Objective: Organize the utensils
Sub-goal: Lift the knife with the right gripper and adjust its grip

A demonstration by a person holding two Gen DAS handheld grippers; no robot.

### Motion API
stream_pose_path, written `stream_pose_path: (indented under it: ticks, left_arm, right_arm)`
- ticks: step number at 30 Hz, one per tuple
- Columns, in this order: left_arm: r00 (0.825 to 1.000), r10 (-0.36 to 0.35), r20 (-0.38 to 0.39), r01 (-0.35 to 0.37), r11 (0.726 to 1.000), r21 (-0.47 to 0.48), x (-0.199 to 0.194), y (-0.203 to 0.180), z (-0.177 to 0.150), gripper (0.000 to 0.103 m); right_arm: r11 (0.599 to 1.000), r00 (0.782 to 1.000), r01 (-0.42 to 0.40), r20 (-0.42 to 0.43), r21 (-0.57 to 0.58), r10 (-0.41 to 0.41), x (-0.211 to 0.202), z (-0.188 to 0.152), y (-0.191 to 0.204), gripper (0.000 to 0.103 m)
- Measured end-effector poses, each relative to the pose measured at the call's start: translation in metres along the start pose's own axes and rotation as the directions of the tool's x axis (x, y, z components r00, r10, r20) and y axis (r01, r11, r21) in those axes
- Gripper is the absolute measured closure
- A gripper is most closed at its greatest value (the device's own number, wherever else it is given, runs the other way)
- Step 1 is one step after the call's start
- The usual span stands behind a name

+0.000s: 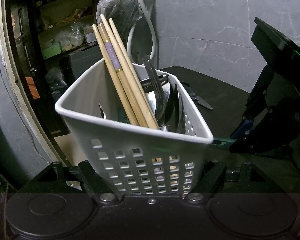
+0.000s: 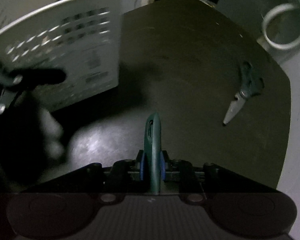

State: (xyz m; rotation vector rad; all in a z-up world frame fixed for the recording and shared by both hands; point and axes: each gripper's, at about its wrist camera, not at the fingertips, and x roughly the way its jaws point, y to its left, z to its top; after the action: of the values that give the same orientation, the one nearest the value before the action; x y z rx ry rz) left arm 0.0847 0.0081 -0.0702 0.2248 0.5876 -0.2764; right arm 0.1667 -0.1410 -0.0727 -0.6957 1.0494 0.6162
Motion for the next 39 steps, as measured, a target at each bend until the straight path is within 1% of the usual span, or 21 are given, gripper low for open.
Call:
stream_pose_path:
  ticks: [2, 4, 6, 8, 10, 12, 17, 20, 23, 26, 29, 34, 37, 39]
  left_arm:
    - [1.0, 0.0, 0.0, 0.0, 1.0, 0.0, 0.0, 0.0, 0.0, 0.022]
    - [1.0, 0.001, 0.0, -0.001, 1.0, -0.001, 0.0, 0.0, 0.0, 0.022]
    - [1.0, 0.0, 0.0, 0.0, 1.0, -0.001, 0.0, 0.0, 0.0, 0.022]
    - [1.0, -0.001, 0.0, 0.001, 1.0, 0.0, 0.0, 0.0, 0.0, 0.022]
    - [1.0, -0.001, 0.001, 0.001, 1.0, -0.001, 0.0, 0.0, 0.0, 0.022]
    - [1.0, -0.002, 0.001, 0.002, 1.0, -0.001, 0.0, 0.0, 0.0, 0.022]
    - [1.0, -0.002, 0.001, 0.002, 1.0, 0.0, 0.0, 0.0, 0.0, 0.022]
    - [1.0, -0.002, 0.001, 0.002, 1.0, -0.001, 0.0, 0.001, -0.001, 0.022]
    - [1.0, -0.002, 0.001, 0.002, 1.0, 0.0, 0.0, 0.001, -0.001, 0.022]
    - [1.0, -0.001, 0.002, 0.001, 1.0, 0.0, 0.0, 0.001, 0.0, 0.022]
    - [1.0, 0.0, 0.002, 0.0, 1.0, -0.002, 0.0, 0.0, -0.001, 0.022]
    - [1.0, 0.002, 0.002, -0.002, 1.0, -0.002, 0.0, 0.0, -0.001, 0.022]
    - [1.0, 0.003, 0.003, -0.003, 1.0, -0.002, 0.0, 0.0, -0.001, 0.022]
    - [1.0, 0.003, 0.004, -0.003, 1.0, 0.0, 0.0, 0.0, -0.001, 0.022]
  right_arm:
    - [0.996, 0.998, 0.056, 0.002, -0.076, -0.056, -0.003, 0.0, 0.017, 0.086]
    - [0.981, 0.993, 0.12, 0.013, -0.154, -0.119, -0.003, -0.003, 0.034, 0.086]
    - [0.954, 0.981, 0.194, 0.031, -0.228, -0.192, -0.003, -0.007, 0.052, 0.088]
    - [0.927, 0.968, 0.252, 0.052, -0.279, -0.247, -0.002, -0.012, 0.067, 0.089]
    - [0.906, 0.958, 0.286, 0.067, -0.312, -0.279, -0.003, -0.015, 0.079, 0.089]
    - [0.901, 0.956, 0.293, 0.077, -0.321, -0.283, -0.004, -0.017, 0.087, 0.09]
    - [0.934, 0.969, 0.249, 0.066, -0.257, -0.24, -0.007, -0.014, 0.076, 0.089]
    - [0.973, 0.986, 0.165, 0.042, -0.161, -0.161, -0.009, -0.007, 0.055, 0.088]
    - [0.993, 0.997, 0.079, 0.019, -0.083, -0.077, -0.009, -0.003, 0.034, 0.086]
    - [0.996, 0.999, 0.038, 0.003, -0.075, -0.037, -0.004, -0.001, 0.025, 0.085]
    - [0.998, 1.0, -0.01, -0.006, -0.066, 0.01, -0.002, 0.003, 0.016, 0.088]
    - [0.994, 0.999, -0.053, -0.018, -0.1, 0.051, -0.002, 0.009, 0.01, 0.09]
    - [0.993, 0.997, -0.073, -0.012, -0.088, 0.072, 0.001, 0.006, 0.004, 0.091]
    - [0.995, 0.997, -0.076, 0.016, -0.057, 0.077, -0.002, 0.002, -0.002, 0.091]
